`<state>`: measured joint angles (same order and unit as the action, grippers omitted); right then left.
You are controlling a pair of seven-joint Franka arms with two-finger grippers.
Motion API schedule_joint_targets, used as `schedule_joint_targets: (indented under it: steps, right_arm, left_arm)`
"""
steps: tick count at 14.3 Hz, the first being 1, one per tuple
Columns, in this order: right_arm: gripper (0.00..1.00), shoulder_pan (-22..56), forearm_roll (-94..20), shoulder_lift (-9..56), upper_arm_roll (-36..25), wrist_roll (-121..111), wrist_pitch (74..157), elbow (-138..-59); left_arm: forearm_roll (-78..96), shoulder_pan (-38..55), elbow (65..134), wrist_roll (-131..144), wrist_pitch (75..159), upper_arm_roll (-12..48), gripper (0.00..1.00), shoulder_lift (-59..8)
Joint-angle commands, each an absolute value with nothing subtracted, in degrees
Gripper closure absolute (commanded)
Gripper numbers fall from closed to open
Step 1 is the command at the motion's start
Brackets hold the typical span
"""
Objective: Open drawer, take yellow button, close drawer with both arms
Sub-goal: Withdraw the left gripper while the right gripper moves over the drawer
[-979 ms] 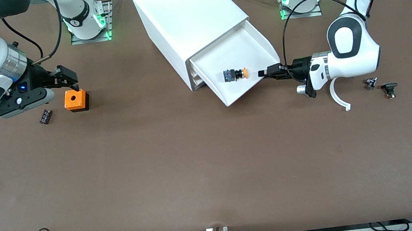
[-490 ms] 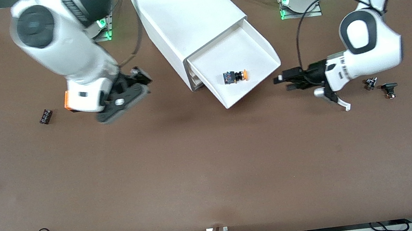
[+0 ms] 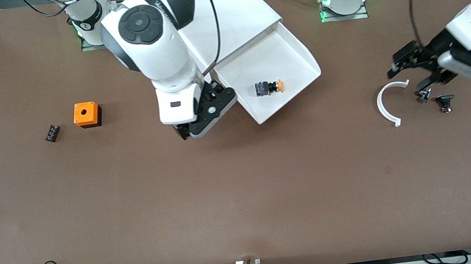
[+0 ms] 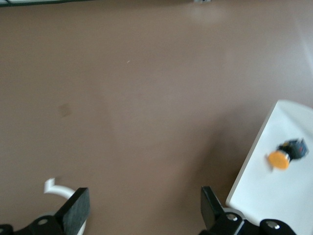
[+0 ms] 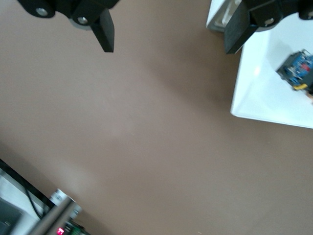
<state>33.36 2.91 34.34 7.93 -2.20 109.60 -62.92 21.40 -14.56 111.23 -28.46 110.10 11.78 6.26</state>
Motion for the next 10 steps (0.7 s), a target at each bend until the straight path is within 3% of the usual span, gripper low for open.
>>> schedule_joint_targets:
  steps: [1, 4, 10]
  right_arm:
    - [0.0, 38.48, 3.6, 37.09, 7.21, -3.07, 113.37, -60.12]
    - [0.0, 42.0, 3.69, 37.61, 6.51, -6.13, 115.65, -60.12]
    - [0.0, 44.38, 3.78, 41.4, 5.62, -13.86, 118.13, -60.21]
  left_arm:
    - [7.7, -11.97, 102.51, -24.37, 99.36, 10.81, 0.0, 7.03]
    - [0.71, -9.58, 98.62, -11.47, 90.03, 11.25, 0.0, 6.94]
    - [-2.29, -7.82, 98.61, -4.57, 90.96, 10.99, 0.0, 5.98]
